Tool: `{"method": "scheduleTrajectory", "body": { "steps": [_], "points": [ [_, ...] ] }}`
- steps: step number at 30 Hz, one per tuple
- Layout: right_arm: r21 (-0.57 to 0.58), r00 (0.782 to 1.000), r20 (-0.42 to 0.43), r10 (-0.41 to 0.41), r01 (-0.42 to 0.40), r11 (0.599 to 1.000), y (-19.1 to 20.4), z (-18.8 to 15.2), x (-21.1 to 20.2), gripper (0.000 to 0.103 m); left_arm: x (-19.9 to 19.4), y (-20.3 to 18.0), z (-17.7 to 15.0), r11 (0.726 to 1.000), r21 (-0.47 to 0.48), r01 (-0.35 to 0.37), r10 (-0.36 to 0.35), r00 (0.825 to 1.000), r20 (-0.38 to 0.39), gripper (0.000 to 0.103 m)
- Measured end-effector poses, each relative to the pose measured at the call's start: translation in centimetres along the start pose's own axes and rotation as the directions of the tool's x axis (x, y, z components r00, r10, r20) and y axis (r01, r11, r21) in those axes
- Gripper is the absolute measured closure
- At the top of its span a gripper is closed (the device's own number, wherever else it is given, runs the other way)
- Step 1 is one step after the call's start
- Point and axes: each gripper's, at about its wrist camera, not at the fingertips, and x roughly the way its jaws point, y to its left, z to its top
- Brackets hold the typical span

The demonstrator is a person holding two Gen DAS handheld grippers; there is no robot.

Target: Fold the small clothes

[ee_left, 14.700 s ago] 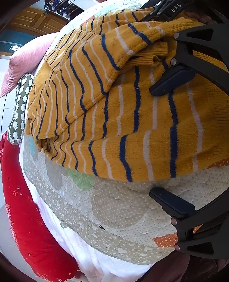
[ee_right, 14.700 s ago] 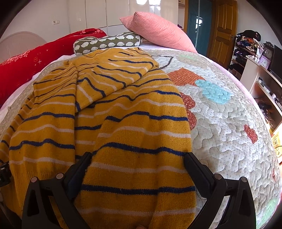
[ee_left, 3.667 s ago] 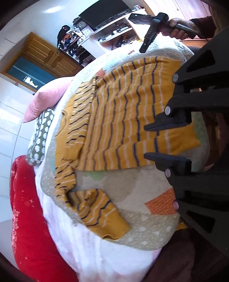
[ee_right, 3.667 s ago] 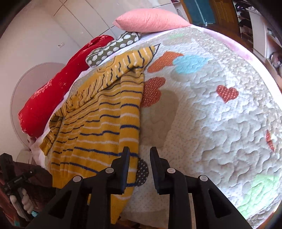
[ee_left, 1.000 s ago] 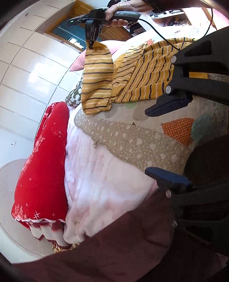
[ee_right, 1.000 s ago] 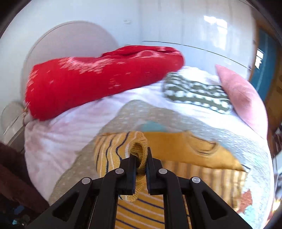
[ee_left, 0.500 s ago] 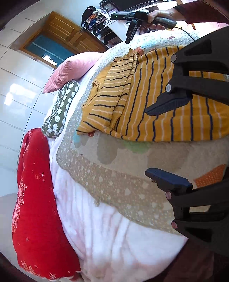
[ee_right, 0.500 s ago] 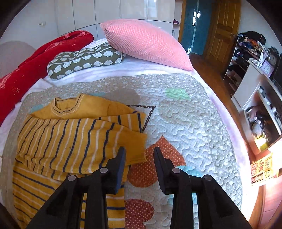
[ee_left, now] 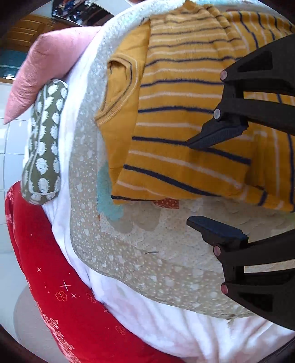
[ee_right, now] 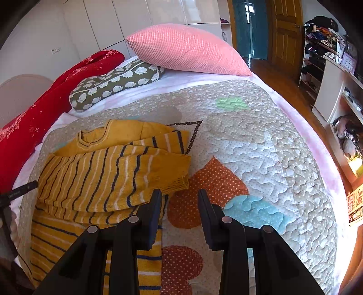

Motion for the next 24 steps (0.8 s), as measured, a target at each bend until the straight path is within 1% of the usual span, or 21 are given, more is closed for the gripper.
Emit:
{"method": "scheduleTrajectory", "body": {
  "steps": [1,2,3,5,6,7,8,10,11,13,15,16,17,18,19,20,21,22,24],
  "points": [
    [0.0,1.0,-0.005,-0.004,0.004,1.0,-0.1,-0.2,0.2,0.068,1.2,-0.2,0.4,0.999,0.024,-0.024,0.025,0.999,-0.035,0.097],
    [0.004,1.0,-0.009,-0.007,0.007,1.0,-0.4,-0.3,0.3,0.068,1.7,0.0,0.7,0.999,0.029,-0.037,0.038,0.998,-0.054,0.094],
    [0.009,1.0,-0.01,-0.008,0.008,1.0,-0.6,-0.4,0.4,0.068,1.7,0.3,0.9,0.999,0.027,-0.043,0.044,0.998,-0.045,0.094],
    [0.017,1.0,-0.009,-0.015,0.016,1.0,-1.1,-0.3,0.5,0.068,1.7,1.3,1.1,0.997,0.025,-0.079,0.079,0.996,-0.027,0.096],
    [0.019,1.0,-0.005,-0.017,0.017,1.0,-1.4,-0.2,0.5,0.068,1.7,2.0,1.1,0.994,0.016,-0.105,0.105,0.994,-0.022,0.099],
    [0.019,1.0,-0.002,-0.017,0.017,1.0,-1.6,-0.1,0.5,0.068,1.9,3.0,1.2,0.988,-0.009,-0.154,0.154,0.988,-0.018,0.103],
    [0.022,1.0,0.0,-0.017,0.017,1.0,-1.7,0.1,0.6,0.068,2.2,4.7,1.3,0.981,-0.06,-0.183,0.183,0.983,-0.018,0.103],
    [0.038,1.0,-0.001,-0.011,0.011,0.999,-1.9,0.3,0.9,0.068,3.1,7.8,0.9,0.973,-0.146,-0.176,0.169,0.984,-0.063,0.103],
    [0.049,1.0,-0.003,-0.003,0.003,0.999,-1.9,0.3,1.1,0.068,3.3,8.7,0.6,0.971,-0.164,-0.175,0.165,0.984,-0.073,0.103],
    [0.064,1.0,-0.008,0.013,-0.013,0.998,-1.8,0.3,1.6,0.068,2.6,9.6,-0.1,0.976,-0.192,-0.106,0.099,0.994,-0.048,0.103],
    [0.077,0.999,-0.012,0.03,-0.029,0.997,-1.7,0.1,1.8,0.068,1.0,9.8,-0.9,0.98,-0.195,-0.043,0.042,0.999,-0.008,0.103],
    [0.084,0.999,-0.015,0.039,-0.037,0.996,-1.6,-0.1,1.8,0.068,0.0,9.6,-1.3,0.982,-0.19,-0.011,0.015,1.0,0.019,0.099],
    [0.093,0.999,-0.016,0.044,-0.042,0.995,-1.7,-0.4,1.8,0.068,-0.7,9.4,-1.4,0.983,-0.184,0.017,-0.011,0.999,0.032,0.084],
    [0.102,0.999,-0.016,0.049,-0.047,0.994,-1.7,-0.7,1.8,0.067,-1.3,9.0,-1.6,0.983,-0.179,0.051,-0.044,0.998,0.041,0.073],
    [0.112,0.998,-0.019,0.054,-0.052,0.992,-1.8,-1.1,1.8,0.065,-1.7,8.6,-1.7,0.981,-0.174,0.083,-0.075,0.996,0.052,0.048],
    [0.121,0.998,-0.023,0.055,-0.052,0.991,-1.9,-1.5,1.7,0.063,-2.1,8.1,-1.6,0.98,-0.168,0.109,-0.099,0.993,0.068,0.035],
    [0.128,0.998,-0.028,0.054,-0.05,0.99,-2.0,-2.0,1.7,0.062,-2.4,7.4,-1.3,0.98,-0.158,0.12,-0.108,0.991,0.081,0.034],
    [0.133,0.998,-0.035,0.054,-0.049,0.99,-2.2,-2.5,1.6,0.062,-2.5,6.3,-1.1,0.983,-0.141,0.115,-0.105,0.991,0.08,0.033],
    [0.139,0.998,-0.043,0.049,-0.043,0.989,-2.4,-3.4,1.2,0.062,-1.7,4.0,-0.1,0.994,-0.083,0.076,-0.071,0.996,0.062,0.033]
  ]
}}
